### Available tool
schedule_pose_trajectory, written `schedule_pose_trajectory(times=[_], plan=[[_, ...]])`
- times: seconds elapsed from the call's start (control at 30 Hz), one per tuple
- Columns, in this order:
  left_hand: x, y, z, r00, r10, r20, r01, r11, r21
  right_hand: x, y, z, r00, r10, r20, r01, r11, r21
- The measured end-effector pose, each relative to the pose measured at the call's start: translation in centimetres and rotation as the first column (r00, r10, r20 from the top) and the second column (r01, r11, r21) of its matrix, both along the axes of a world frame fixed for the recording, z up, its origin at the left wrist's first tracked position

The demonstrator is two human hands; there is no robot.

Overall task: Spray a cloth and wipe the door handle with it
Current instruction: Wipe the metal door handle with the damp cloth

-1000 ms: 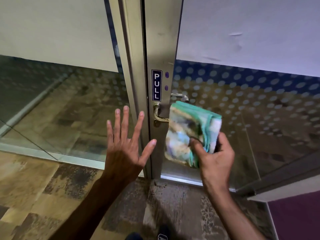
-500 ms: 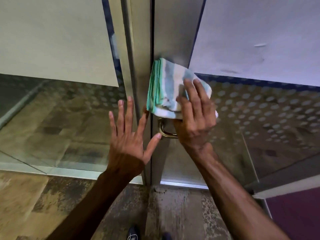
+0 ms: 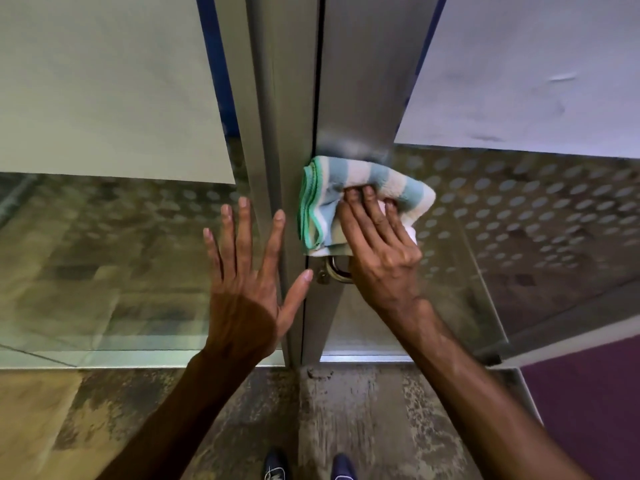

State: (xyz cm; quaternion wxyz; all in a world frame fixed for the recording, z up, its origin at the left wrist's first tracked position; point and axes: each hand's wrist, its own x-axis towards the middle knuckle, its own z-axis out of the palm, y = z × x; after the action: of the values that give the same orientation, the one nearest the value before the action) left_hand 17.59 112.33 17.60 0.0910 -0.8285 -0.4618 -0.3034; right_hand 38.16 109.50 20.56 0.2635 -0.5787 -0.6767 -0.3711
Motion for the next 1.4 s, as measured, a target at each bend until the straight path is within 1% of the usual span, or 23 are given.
schedule_pose_trajectory(times=[0.17, 0.33, 0.47, 0.53, 0.6, 0.63, 0.73, 0.8, 0.87, 0.93, 1.0, 1.07, 1.17, 1.27, 1.33, 1.4], plan=[[0.5, -0.1, 0.0, 1.0, -0.026, 0.002, 0.026, 1.0, -0.013, 0.6, -0.9, -0.7, 0.999, 0.04, 0.016, -0.038, 0.995, -0.097], [0.9, -0.4, -0.1, 0.999, -0.041, 0.007, 0.041, 0.999, -0.026, 0.9, -2.0, -1.3, 0.997, 0.063, -0.046, -0.072, 0.972, -0.222], [1.0, -0.9, -0.1, 0.999, -0.037, 0.004, 0.037, 0.999, -0.034, 0.7, -2.8, -0.7, 0.996, 0.05, -0.077, -0.074, 0.93, -0.361], [1.2, -1.1, -0.1, 0.999, -0.041, 0.009, 0.042, 0.998, -0.04, 0.9, -3.5, -0.3, 0.995, 0.049, -0.087, -0.08, 0.916, -0.394], [1.3, -1.2, 0.0, 0.998, -0.049, 0.026, 0.051, 0.997, -0.052, 1.4, -4.8, -0.1, 0.987, 0.062, -0.147, -0.111, 0.93, -0.351], [1.3, -1.3, 0.0, 0.998, -0.052, 0.034, 0.054, 0.997, -0.058, 1.7, -5.7, 0.0, 0.975, 0.068, -0.21, -0.133, 0.94, -0.313], [1.3, -1.5, 0.2, 0.997, -0.055, 0.051, 0.058, 0.995, -0.076, 2.4, -9.0, 0.3, 0.899, 0.087, -0.43, -0.159, 0.978, -0.135], [1.4, -1.7, 0.3, 0.997, -0.047, 0.054, 0.052, 0.995, -0.084, 2.8, -10.1, 0.7, 0.856, 0.118, -0.503, -0.142, 0.99, -0.009], [1.4, -1.7, 0.5, 0.998, -0.037, 0.052, 0.041, 0.995, -0.086, 2.9, -9.6, 1.1, 0.864, 0.159, -0.477, -0.129, 0.987, 0.095], [1.3, -1.7, 0.6, 0.998, -0.035, 0.053, 0.039, 0.996, -0.078, 2.5, -7.8, 1.5, 0.915, 0.166, -0.367, -0.114, 0.981, 0.158], [1.2, -1.6, 0.6, 0.999, -0.027, 0.045, 0.03, 0.997, -0.071, 2.0, -5.2, 1.7, 0.961, 0.142, -0.239, -0.098, 0.977, 0.188], [1.0, -1.6, 0.5, 1.0, -0.012, 0.027, 0.014, 0.998, -0.067, 1.7, -2.5, 1.7, 0.986, 0.091, -0.141, -0.068, 0.984, 0.163], [0.7, -1.5, 0.2, 1.0, 0.002, 0.008, -0.002, 0.998, -0.058, 1.5, 0.3, 0.8, 0.999, -0.001, -0.041, 0.003, 0.998, 0.055], [0.6, -1.3, 0.0, 1.0, 0.007, 0.005, -0.007, 0.999, -0.047, 1.8, 1.3, -0.1, 0.999, -0.043, 0.001, 0.043, 0.999, 0.03], [0.7, -1.1, 0.0, 1.0, 0.006, 0.002, -0.006, 0.999, -0.048, 1.9, 1.2, -0.4, 0.999, -0.035, 0.01, 0.035, 0.999, 0.017], [0.8, -1.0, 0.0, 1.0, 0.002, 0.007, -0.001, 0.999, -0.054, 2.1, 0.8, -0.7, 1.0, -0.012, 0.012, 0.013, 1.0, -0.029]])
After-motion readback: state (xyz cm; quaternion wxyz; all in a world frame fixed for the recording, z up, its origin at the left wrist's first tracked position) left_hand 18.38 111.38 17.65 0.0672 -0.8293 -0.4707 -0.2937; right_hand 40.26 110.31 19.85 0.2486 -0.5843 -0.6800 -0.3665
